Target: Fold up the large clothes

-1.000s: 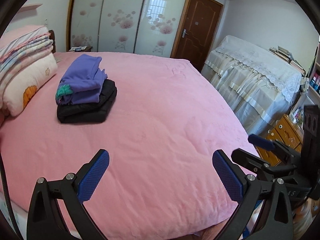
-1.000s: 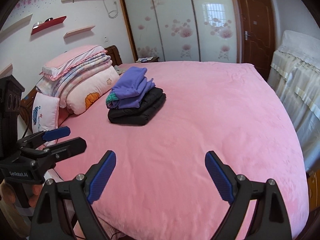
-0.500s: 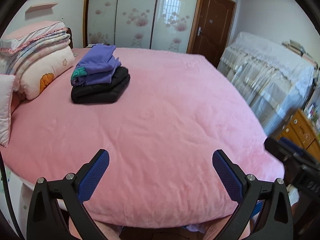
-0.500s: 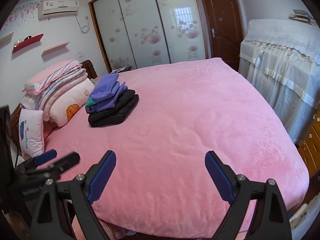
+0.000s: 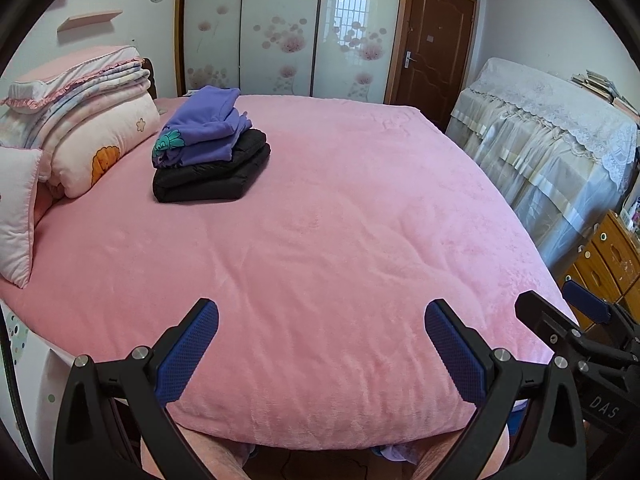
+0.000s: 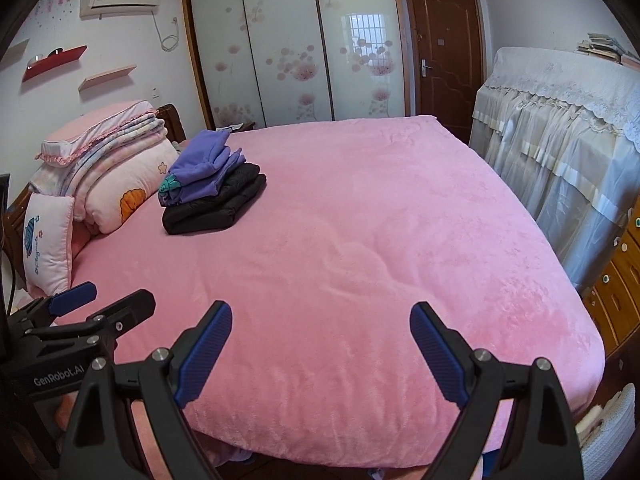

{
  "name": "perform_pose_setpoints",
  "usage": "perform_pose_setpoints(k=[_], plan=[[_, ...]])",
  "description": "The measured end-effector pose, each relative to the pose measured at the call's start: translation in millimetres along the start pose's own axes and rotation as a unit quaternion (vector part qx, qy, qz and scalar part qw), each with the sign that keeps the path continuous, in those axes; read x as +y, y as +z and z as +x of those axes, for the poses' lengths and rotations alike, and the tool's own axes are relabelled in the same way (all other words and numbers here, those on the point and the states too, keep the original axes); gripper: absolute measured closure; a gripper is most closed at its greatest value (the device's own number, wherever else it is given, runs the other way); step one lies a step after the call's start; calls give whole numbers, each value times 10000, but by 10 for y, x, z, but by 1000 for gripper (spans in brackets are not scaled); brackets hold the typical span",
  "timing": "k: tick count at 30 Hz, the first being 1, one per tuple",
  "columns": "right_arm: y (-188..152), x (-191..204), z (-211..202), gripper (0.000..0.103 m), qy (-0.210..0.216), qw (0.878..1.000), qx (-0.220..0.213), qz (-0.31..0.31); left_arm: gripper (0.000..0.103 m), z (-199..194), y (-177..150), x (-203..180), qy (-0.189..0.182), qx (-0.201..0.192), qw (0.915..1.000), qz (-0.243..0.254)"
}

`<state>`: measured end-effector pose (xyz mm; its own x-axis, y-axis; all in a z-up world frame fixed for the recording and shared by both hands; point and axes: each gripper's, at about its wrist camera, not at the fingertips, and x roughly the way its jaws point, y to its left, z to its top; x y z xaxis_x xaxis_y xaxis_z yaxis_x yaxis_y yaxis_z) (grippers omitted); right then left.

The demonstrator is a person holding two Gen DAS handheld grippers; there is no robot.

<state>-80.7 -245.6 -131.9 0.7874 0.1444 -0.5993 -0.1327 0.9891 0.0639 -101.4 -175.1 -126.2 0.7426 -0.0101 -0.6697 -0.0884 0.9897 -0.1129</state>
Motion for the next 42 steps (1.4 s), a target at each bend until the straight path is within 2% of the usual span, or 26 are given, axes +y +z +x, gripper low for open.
perform_pose_setpoints(k=[42], plan=[[7, 73, 68, 12, -12, 9999, -7, -140, 1, 45, -55, -37, 329, 65, 9993, -155]])
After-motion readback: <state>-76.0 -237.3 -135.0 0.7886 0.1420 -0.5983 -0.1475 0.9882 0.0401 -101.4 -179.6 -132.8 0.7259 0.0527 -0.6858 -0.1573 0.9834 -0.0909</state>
